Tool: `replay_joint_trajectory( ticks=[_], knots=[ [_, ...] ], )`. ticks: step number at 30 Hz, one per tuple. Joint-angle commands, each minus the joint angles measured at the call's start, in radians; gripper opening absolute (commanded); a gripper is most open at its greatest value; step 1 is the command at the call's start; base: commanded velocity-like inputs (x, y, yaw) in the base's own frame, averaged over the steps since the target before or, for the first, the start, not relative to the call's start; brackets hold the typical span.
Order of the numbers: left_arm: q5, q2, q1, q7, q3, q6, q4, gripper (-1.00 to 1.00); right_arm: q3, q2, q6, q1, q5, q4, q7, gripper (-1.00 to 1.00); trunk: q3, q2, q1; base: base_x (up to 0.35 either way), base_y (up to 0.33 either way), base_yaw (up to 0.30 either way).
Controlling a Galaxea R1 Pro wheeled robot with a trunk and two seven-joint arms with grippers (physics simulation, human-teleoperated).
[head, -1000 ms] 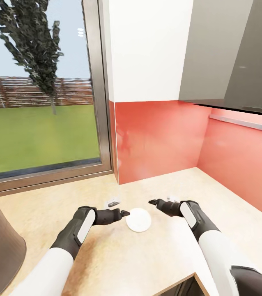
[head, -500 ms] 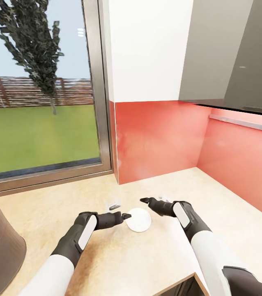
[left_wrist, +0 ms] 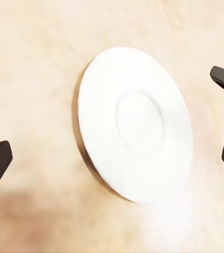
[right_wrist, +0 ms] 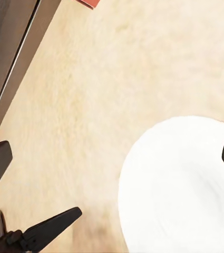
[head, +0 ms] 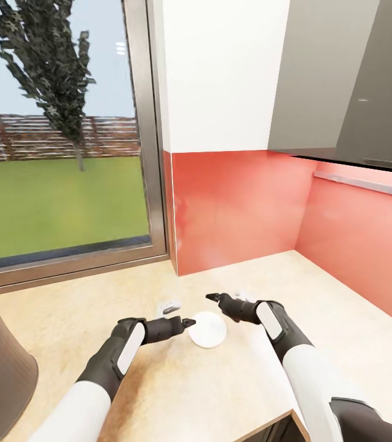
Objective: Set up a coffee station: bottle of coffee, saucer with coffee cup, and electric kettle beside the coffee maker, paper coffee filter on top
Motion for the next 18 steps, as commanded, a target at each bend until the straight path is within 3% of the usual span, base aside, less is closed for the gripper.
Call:
replay_joint_trajectory(
  ticks=[1,4,5,6,18],
  knots=[
    [0.001,0.0,-0.001,-0.001,0.001,-0.001,0.005,1.0,-0.008,0.001,0.007,-0.001,-0.003,0.004,0.002,1.0,-0.002,-0.002,0.001,0.0,0.0,0.0],
    [0.001,0.0,-0.001,0.0,0.001,-0.018,0.022,1.0,-0.009,0.0,0.006,-0.001,-0.004,0.012,0.002,1.0,-0.002,-0.002,0.001,0.002,0.0,0.0],
    [0.001,0.0,-0.001,0.001,0.001,-0.082,0.048,1.0,-0.009,0.0,0.006,-0.001,-0.004,0.013,0.002,1.0,-0.002,-0.002,0.001,0.044,0.0,0.0],
    [0.001,0.0,-0.001,0.001,0.001,-0.095,0.063,1.0,-0.009,0.0,0.006,-0.001,-0.004,0.013,0.002,1.0,-0.002,-0.002,0.001,0.121,0.0,0.0],
    [0.001,0.0,-0.001,0.0,0.003,-0.11,0.082,1.0,-0.01,-0.001,0.006,-0.001,-0.003,0.015,0.002,1.0,-0.002,-0.002,0.001,0.028,0.0,0.0]
  ],
)
